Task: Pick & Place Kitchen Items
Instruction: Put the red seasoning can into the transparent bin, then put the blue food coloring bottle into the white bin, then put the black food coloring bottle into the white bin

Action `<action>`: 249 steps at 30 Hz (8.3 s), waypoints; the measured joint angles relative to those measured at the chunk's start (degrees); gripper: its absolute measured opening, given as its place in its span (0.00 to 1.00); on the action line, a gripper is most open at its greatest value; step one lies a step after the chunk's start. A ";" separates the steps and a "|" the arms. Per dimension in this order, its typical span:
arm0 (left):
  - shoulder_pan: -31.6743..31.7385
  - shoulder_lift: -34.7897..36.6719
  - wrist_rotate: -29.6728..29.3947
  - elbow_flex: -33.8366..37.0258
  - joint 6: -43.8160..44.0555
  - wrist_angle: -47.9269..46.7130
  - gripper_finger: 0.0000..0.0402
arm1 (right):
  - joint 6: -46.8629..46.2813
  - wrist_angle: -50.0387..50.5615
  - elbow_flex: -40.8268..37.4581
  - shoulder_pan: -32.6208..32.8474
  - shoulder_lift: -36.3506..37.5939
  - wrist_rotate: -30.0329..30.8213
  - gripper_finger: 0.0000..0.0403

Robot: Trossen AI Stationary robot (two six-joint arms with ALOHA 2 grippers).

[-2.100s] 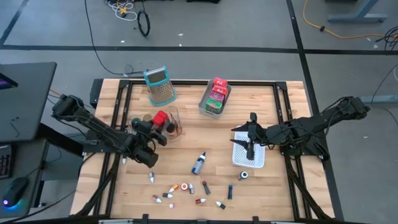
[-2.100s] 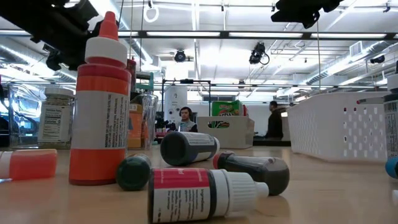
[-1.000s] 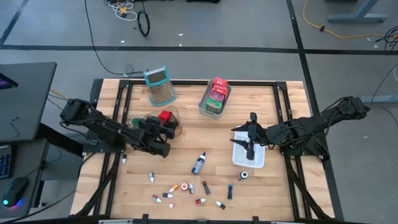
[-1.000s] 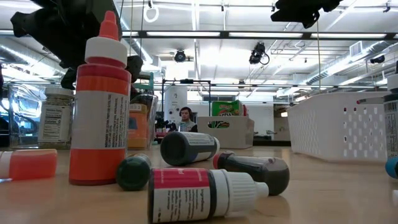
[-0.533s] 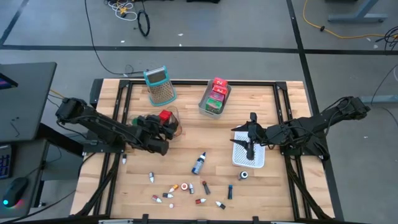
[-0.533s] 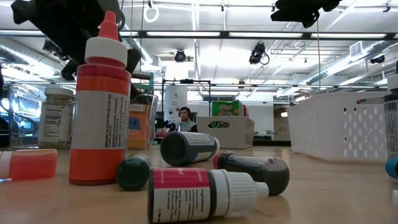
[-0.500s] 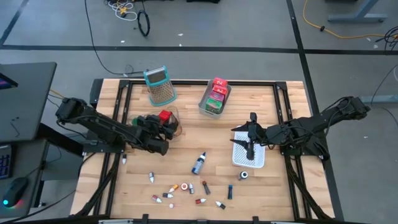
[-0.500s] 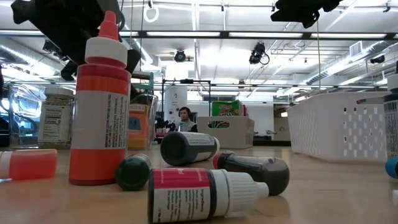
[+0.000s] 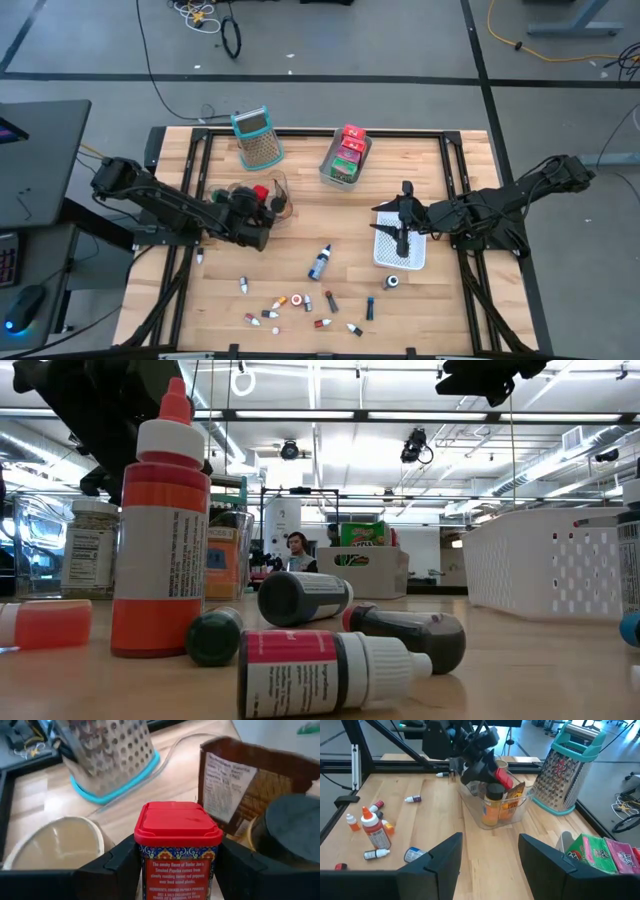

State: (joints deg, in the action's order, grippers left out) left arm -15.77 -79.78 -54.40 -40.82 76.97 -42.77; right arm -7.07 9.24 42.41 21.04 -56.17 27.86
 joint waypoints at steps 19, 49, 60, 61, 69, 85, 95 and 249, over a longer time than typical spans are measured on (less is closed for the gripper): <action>0.13 -0.90 12.86 -0.04 -3.14 -0.06 0.66 | 0.25 -0.25 0.00 0.00 0.01 -0.42 0.50; -2.40 5.29 13.15 -6.84 -4.37 -12.24 0.56 | -6.10 -4.03 -0.09 0.00 -0.84 -0.30 0.50; -2.42 3.40 15.17 -4.42 -4.02 -11.53 0.53 | -7.45 -8.19 -0.17 -0.17 -7.38 -1.95 0.50; -2.42 3.47 14.59 -4.62 -5.00 -11.08 0.53 | -7.13 -8.90 -0.17 -0.29 -7.96 -1.86 0.50; -2.46 3.47 14.00 -5.71 -12.21 -8.98 0.53 | -4.75 -17.28 -0.15 -2.16 -13.99 -1.76 0.50; -5.49 12.67 -7.02 -18.18 -43.39 -3.31 0.53 | 12.09 -35.39 0.49 -7.45 -32.39 -15.39 0.55; -4.75 13.41 -17.60 -18.43 -53.20 3.55 0.53 | 13.05 -26.98 8.54 -11.62 -44.19 -35.65 0.62; -0.92 13.30 -8.96 -16.00 -44.52 3.68 0.53 | -12.38 63.79 30.50 1.92 -24.07 -7.29 0.45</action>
State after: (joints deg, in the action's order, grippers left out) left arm -16.69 -66.48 -63.35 -56.82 32.45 -39.09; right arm -19.45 73.04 72.92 22.95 -80.24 20.56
